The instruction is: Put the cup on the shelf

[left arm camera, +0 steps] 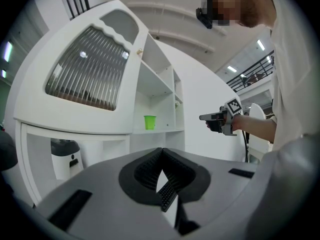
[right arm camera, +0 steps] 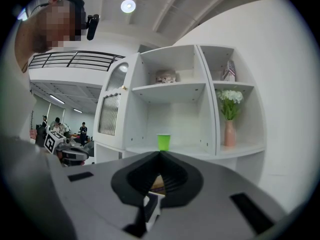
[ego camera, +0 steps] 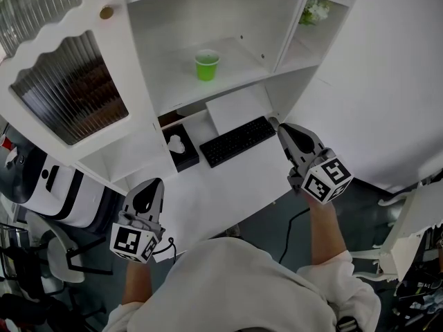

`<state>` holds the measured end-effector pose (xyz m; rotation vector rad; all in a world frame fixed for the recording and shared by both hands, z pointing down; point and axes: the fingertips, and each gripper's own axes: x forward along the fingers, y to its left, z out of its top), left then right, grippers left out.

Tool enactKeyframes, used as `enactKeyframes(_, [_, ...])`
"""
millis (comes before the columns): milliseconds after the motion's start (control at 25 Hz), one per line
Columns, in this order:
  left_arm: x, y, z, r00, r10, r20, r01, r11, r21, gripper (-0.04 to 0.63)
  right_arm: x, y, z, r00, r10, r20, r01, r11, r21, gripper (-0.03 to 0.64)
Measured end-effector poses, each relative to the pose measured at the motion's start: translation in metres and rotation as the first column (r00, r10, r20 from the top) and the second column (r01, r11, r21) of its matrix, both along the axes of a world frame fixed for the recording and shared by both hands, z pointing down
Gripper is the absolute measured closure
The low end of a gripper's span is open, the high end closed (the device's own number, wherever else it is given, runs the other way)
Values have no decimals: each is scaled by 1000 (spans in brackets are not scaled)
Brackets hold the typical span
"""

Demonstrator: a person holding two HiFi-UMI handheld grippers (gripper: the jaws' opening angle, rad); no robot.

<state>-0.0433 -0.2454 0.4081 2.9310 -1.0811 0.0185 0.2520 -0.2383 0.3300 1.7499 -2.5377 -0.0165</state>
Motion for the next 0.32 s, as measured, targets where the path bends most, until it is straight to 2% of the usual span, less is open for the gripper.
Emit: enactKeyframes(320, [1, 4, 0, 1000, 2, 0, -2, 1000, -1, 594, 1, 3, -1, 1000, -2, -11, 2, 1000, 0, 614])
